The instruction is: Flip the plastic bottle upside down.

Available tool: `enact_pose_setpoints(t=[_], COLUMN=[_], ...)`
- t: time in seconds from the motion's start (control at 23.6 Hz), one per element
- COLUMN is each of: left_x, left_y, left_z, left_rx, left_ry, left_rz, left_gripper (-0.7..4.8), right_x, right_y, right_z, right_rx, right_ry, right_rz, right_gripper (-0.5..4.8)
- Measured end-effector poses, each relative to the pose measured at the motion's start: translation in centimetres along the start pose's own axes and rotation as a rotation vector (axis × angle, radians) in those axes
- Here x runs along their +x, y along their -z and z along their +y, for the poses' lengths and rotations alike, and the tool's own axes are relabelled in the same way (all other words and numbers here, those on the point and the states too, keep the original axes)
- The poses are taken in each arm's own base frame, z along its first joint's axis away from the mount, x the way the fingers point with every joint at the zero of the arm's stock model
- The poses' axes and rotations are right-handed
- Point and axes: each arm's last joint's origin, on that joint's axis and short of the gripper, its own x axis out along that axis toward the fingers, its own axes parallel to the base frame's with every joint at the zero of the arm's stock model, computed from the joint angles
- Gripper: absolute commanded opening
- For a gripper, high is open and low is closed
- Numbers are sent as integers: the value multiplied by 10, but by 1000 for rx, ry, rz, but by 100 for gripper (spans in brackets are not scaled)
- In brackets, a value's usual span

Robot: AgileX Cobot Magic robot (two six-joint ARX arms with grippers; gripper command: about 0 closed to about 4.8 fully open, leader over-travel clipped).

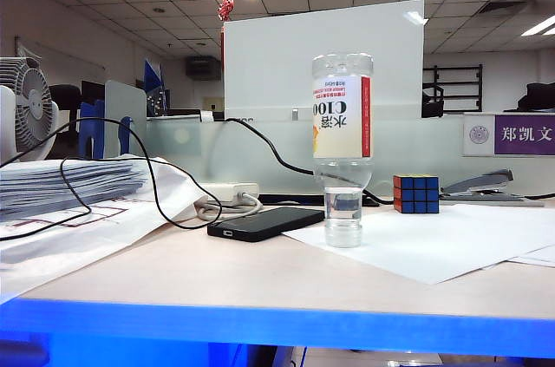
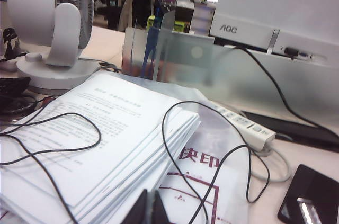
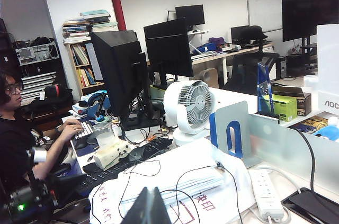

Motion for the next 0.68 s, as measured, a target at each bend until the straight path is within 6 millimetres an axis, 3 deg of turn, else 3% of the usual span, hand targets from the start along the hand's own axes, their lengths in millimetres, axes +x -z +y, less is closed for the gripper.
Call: enact_pose_setpoints(t=[0.3, 0.68], left_x=[5, 7], left_y=[38, 43], left_z=[12, 16], left_rx=[-32, 9], left_ry=[-152, -58], left_rz=[1, -28], left_gripper=[-3, -3], right_x=[0, 0], right_y=[0, 0], right_z=[0, 0], right_rx=[0, -1], right_ry=[0, 0], right_rz=[0, 0], right_gripper=[-8, -8])
